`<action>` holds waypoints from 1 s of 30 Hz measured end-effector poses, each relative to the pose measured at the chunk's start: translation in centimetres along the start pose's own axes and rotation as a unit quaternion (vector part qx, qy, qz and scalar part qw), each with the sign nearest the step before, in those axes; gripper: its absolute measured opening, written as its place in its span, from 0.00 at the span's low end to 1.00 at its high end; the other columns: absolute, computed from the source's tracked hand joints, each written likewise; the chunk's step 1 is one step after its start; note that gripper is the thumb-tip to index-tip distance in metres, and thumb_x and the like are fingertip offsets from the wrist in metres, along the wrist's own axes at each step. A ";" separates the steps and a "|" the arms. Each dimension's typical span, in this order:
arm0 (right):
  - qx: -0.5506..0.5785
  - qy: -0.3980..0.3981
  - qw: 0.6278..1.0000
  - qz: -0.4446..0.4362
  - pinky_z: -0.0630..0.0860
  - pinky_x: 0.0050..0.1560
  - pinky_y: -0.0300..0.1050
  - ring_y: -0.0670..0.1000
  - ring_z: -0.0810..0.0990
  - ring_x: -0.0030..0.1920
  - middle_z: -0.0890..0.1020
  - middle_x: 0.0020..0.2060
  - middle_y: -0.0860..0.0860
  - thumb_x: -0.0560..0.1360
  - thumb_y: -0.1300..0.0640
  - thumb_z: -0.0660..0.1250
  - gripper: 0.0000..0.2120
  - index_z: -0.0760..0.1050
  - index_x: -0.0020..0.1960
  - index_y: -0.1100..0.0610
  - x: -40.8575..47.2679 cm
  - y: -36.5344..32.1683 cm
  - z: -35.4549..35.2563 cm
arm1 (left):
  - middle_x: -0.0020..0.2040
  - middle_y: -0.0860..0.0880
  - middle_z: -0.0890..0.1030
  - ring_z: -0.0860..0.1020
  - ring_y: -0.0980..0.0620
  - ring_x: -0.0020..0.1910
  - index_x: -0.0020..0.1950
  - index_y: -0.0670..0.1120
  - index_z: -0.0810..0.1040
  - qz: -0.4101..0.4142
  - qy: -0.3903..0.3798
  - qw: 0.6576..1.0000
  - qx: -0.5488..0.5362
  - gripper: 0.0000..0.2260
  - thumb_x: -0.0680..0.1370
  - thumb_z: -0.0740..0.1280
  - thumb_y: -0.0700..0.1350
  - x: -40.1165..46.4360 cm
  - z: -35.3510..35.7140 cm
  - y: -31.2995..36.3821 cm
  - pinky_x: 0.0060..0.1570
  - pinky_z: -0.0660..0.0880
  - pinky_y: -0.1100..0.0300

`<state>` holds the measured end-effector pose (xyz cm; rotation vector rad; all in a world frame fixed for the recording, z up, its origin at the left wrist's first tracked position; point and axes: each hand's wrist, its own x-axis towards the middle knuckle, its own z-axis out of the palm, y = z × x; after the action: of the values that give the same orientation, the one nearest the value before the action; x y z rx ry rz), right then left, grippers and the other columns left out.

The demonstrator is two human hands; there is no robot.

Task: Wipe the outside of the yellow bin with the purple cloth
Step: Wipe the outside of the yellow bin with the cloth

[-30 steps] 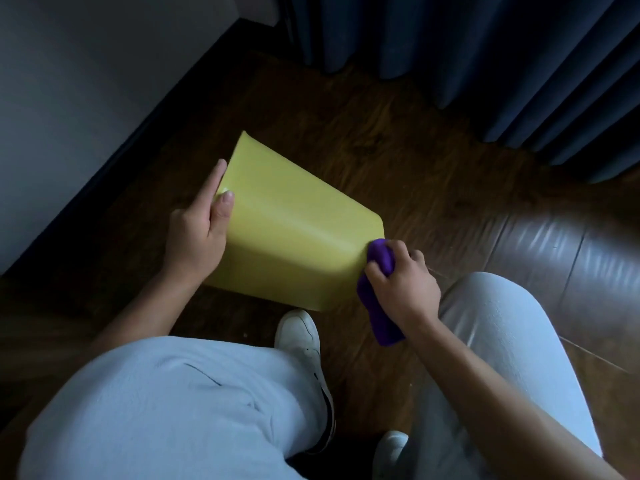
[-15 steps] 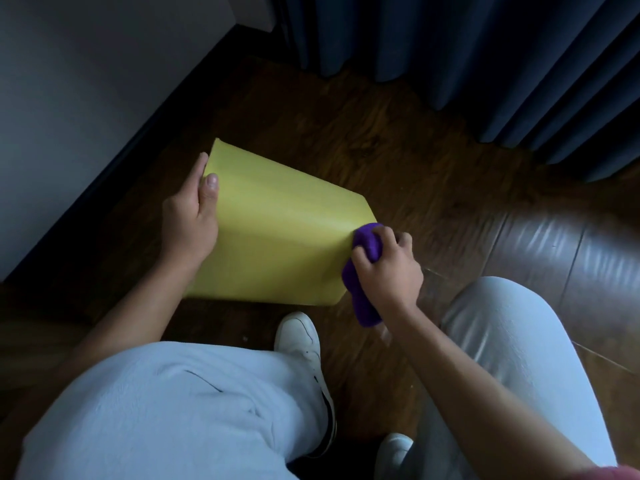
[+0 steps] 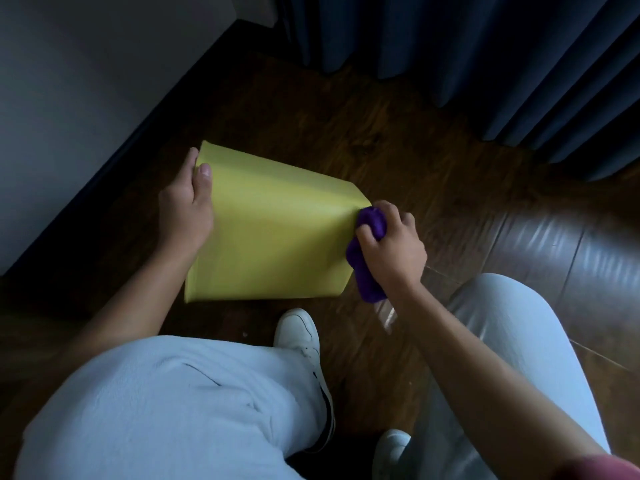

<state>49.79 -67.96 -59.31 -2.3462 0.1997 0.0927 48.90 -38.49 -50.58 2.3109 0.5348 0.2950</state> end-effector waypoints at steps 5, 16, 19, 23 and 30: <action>-0.104 -0.090 0.991 0.000 0.82 0.46 0.55 0.58 0.81 0.49 0.75 0.62 0.52 0.79 0.41 0.63 0.23 0.67 0.71 0.47 -1.4 1.0 1.1 | 0.76 0.45 0.73 0.71 0.50 0.74 0.82 0.50 0.62 -0.015 -0.001 1.000 -0.003 0.24 0.87 0.54 0.57 1.0 0.0 -0.5 0.65 0.66 0.63; -0.045 0.033 0.993 -0.109 0.71 0.45 0.47 0.52 0.77 0.49 0.77 0.65 0.52 0.81 0.43 0.61 0.23 0.68 0.75 0.42 4.2 -6.7 -4.6 | 0.51 0.61 0.77 0.72 0.78 0.42 0.84 0.54 0.56 0.023 -0.116 0.993 0.016 0.26 0.87 0.56 0.57 1.1 -0.5 3.7 0.43 0.71 0.80; -0.074 0.017 0.984 -0.163 0.71 0.46 0.47 0.56 0.80 0.56 0.75 0.70 0.51 0.82 0.45 0.59 0.25 0.65 0.79 0.40 6.4 -10.8 -6.2 | 0.77 0.50 0.71 0.72 0.52 0.73 0.83 0.64 0.48 0.039 -0.252 0.967 -0.015 0.30 0.84 0.59 0.60 0.6 -0.8 4.8 0.70 0.72 0.47; -0.147 -0.059 0.963 -0.219 0.75 0.46 0.48 0.58 0.79 0.63 0.71 0.75 0.51 0.85 0.50 0.55 0.23 0.64 0.79 0.37 6.9 -13.0 -6.4 | 0.79 0.51 0.68 0.72 0.51 0.74 0.82 0.67 0.48 0.059 -0.339 0.937 -0.065 0.32 0.82 0.60 0.61 -0.3 -0.7 6.0 0.73 0.70 0.46; -0.175 -0.098 0.954 -0.222 0.70 0.45 0.47 0.57 0.78 0.65 0.73 0.72 0.52 0.85 0.39 0.52 0.21 0.66 0.77 0.34 8.8 -13.2 -6.6 | 0.45 0.40 0.84 0.84 0.46 0.40 0.78 0.76 0.43 0.136 -0.381 0.914 0.015 0.25 0.84 0.52 0.63 -1.7 0.5 6.0 0.41 0.84 0.48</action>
<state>60.74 -64.44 -46.53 -2.6512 -0.4791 0.1496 49.32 -43.48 -46.77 2.2913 -0.1776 -0.4869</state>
